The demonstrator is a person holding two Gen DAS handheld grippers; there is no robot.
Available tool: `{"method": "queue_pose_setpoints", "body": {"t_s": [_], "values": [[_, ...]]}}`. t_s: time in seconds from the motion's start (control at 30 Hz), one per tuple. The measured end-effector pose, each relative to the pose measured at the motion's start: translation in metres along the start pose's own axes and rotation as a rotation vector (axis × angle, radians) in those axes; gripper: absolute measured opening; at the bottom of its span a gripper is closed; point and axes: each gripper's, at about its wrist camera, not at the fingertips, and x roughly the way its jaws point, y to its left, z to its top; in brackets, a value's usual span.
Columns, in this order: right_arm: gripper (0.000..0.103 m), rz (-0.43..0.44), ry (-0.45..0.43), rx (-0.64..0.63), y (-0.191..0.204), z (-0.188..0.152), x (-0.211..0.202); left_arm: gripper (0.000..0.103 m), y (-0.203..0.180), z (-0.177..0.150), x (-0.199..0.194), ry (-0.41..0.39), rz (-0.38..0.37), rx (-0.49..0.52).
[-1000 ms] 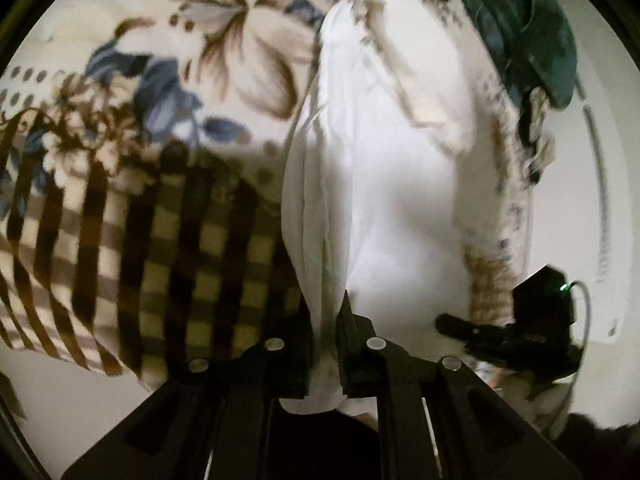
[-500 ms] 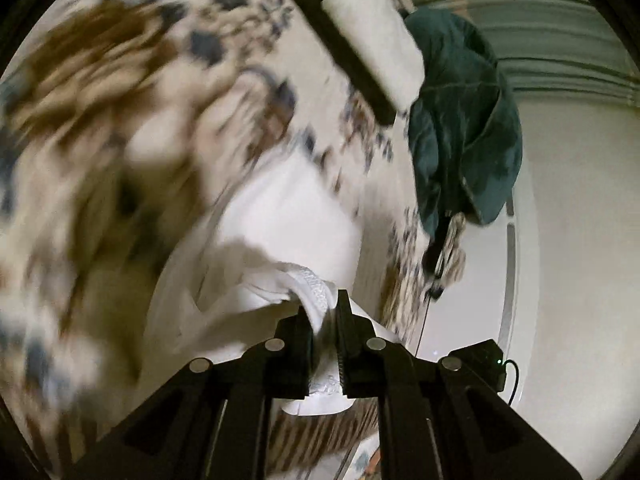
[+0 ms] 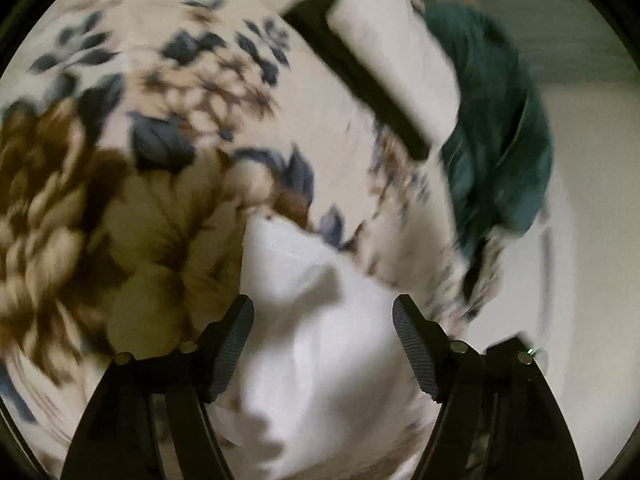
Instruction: Fold small clothes
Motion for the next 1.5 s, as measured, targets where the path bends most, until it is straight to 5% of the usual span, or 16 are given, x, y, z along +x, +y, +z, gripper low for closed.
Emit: {"method": "queue_pose_setpoints", "body": {"t_s": [0.1, 0.13, 0.17, 0.2, 0.3, 0.43, 0.47, 0.57, 0.8, 0.83, 0.9, 1.07, 1.17, 1.23, 1.3, 1.5], "values": [[0.063, -0.039, 0.036, -0.016, -0.003, 0.006, 0.023, 0.068, -0.005, 0.009, 0.021, 0.021, 0.024, 0.058], [0.053, -0.045, 0.027, -0.03, -0.002, 0.008, 0.029, 0.049, -0.009, 0.014, 0.026, 0.01, 0.021, 0.087], [0.017, -0.077, 0.016, -0.04, 0.0, 0.011, 0.034, 0.029, -0.012, 0.019, 0.028, 0.003, 0.02, 0.111], [0.008, -0.104, -0.003, -0.033, 0.001, 0.016, 0.039, 0.004, -0.018, 0.027, 0.033, 0.013, 0.037, 0.147], [0.005, -0.148, -0.074, 0.016, -0.004, 0.021, 0.029, 0.012, -0.019, 0.038, 0.034, 0.032, 0.063, 0.159], [0.008, -0.133, -0.02, 0.031, -0.011, 0.018, 0.025, 0.061, -0.006, 0.018, 0.009, 0.061, 0.072, 0.102], [0.013, -0.125, -0.005, 0.033, -0.013, 0.014, 0.021, 0.063, 0.0, -0.001, -0.003, 0.062, 0.068, 0.09], [0.049, -0.131, 0.03, 0.024, -0.017, -0.006, 0.006, 0.062, 0.008, -0.052, -0.018, 0.099, 0.131, 0.095], [0.049, -0.179, 0.186, -0.032, -0.025, -0.069, 0.013, 0.059, -0.001, -0.122, 0.005, 0.167, 0.271, 0.241], [0.049, -0.194, 0.19, -0.04, -0.027, -0.075, 0.015, 0.04, -0.001, -0.125, 0.007, 0.155, 0.302, 0.259], [0.014, -0.241, 0.148, -0.062, -0.03, -0.082, 0.013, 0.028, 0.0, -0.127, 0.005, 0.161, 0.321, 0.29], [0.0, -0.378, 0.075, -0.077, -0.04, -0.076, 0.0, 0.025, 0.022, -0.111, -0.035, 0.109, 0.476, 0.287], [0.001, -0.277, 0.107, -0.007, -0.05, -0.076, -0.011, 0.04, 0.048, -0.105, -0.06, 0.1, 0.336, 0.078], [0.009, -0.208, 0.129, 0.042, -0.055, -0.083, -0.016, 0.066, 0.062, -0.115, -0.059, 0.106, 0.154, -0.107], [0.045, -0.153, 0.146, 0.101, -0.061, -0.095, -0.017, 0.067, 0.075, -0.131, -0.039, 0.131, -0.036, -0.294], [0.051, 0.086, 0.27, 0.396, -0.087, -0.141, 0.033, 0.065, 0.086, -0.153, 0.032, 0.069, -0.264, -0.552]]}}
